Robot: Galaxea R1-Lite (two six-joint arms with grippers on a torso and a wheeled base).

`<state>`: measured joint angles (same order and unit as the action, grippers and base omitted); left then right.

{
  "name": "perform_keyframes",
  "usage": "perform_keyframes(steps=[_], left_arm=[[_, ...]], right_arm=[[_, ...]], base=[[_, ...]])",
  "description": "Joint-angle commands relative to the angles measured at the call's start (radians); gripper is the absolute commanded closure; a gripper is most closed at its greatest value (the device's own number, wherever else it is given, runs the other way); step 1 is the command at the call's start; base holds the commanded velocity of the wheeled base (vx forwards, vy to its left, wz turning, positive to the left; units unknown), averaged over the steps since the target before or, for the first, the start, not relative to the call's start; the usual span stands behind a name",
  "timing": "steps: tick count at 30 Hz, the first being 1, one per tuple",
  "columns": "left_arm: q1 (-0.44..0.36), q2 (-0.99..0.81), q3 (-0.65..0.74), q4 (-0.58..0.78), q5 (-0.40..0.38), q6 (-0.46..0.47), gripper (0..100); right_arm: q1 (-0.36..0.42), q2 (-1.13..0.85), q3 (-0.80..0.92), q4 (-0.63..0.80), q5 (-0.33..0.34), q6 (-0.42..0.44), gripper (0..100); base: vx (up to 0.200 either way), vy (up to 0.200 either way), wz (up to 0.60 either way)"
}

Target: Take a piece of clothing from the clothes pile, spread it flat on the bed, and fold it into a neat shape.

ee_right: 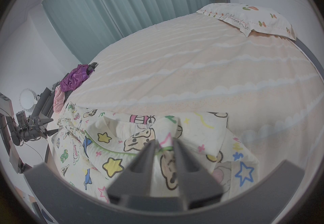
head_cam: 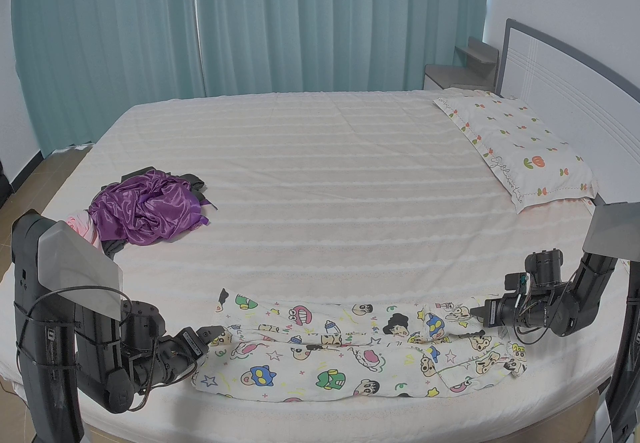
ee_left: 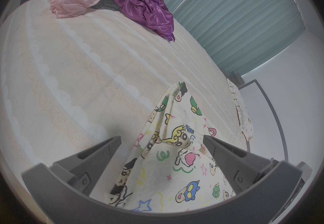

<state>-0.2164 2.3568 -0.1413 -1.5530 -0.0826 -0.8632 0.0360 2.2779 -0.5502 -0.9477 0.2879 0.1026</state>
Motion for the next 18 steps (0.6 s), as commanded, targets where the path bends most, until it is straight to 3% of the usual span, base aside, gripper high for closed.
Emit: perform_keyframes(steps=[1,18], left_arm=[[0.0,0.001,0.0,-0.016,0.0,0.0,0],[0.0,0.001,0.0,-0.016,0.001,0.0,0]], right_arm=[[-0.005,-0.001,-0.002,-0.005,-0.001,0.0,100],[-0.057,-0.038,0.0,-0.025,-0.009,-0.001,100]], base=[[0.0,0.0,0.0],[0.0,0.0,0.0]])
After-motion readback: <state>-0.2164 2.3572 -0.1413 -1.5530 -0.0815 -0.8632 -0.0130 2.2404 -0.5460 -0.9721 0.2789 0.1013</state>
